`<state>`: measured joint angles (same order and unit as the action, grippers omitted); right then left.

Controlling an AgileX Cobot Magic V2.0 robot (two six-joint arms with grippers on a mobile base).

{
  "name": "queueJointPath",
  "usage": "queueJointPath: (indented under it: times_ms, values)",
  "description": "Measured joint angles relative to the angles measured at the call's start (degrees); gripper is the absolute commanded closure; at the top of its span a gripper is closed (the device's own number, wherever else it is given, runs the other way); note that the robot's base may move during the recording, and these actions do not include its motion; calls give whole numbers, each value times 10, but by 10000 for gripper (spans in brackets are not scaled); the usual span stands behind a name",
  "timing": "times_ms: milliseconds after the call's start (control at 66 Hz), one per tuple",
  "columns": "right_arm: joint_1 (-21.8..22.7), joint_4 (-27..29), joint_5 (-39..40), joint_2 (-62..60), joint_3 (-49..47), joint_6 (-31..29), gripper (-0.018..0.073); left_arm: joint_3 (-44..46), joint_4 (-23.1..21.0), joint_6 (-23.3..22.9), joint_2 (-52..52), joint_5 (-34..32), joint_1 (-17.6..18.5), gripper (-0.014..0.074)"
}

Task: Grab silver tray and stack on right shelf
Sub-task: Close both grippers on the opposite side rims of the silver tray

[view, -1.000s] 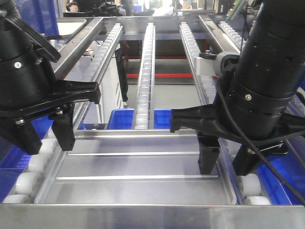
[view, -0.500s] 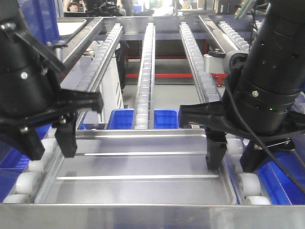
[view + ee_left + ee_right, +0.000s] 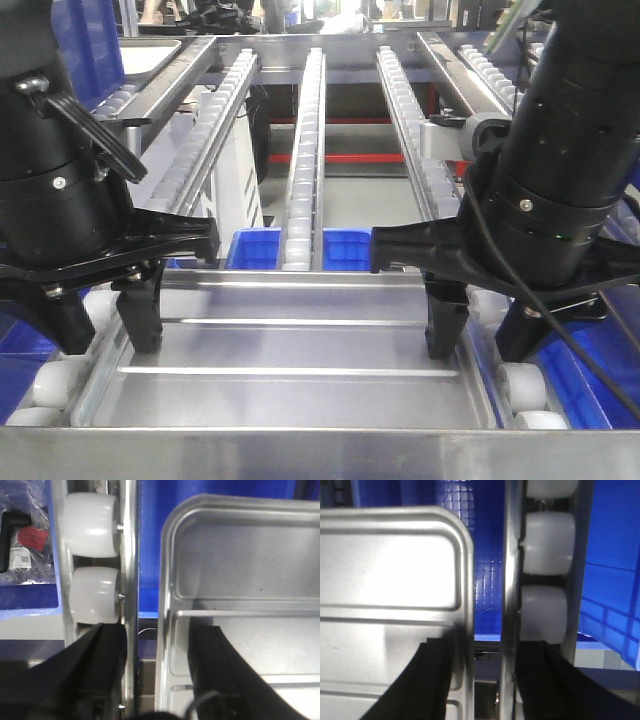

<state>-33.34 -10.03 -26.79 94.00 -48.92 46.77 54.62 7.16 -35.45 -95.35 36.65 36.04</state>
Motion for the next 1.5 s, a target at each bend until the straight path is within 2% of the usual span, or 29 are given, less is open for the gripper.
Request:
queueJointPath:
  times_ms: [242, 333, 500, 667, 727, 1364, 1500]
  values:
    - [0, -1, 0, 0, 0, -1, 124, 0, 0, 0, -2, 0, 0, 375]
    - [0, -1, 0, 0, 0, -1, 147, 0, 0, 0, -2, 0, 0, 409]
    - [0, -1, 0, 0, 0, -1, 300, 1, -1, 0, -2, 0, 0, 533]
    - [0, 2, 0, 0, 0, -1, 496, 2, -2, 0, -2, 0, 0, 659]
    - [-1, 3, 0, 0, 0, -2, 497, 3, -3, 0, -2, 0, 0, 699]
    - [-1, 5, -2, 0, -2, -2, 497, 3, -5, 0, -2, 0, 0, 694]
    - [-1, 9, -28, -1, -19, -2, 497, 15, -6, 0, -2, 15, 0, 694]
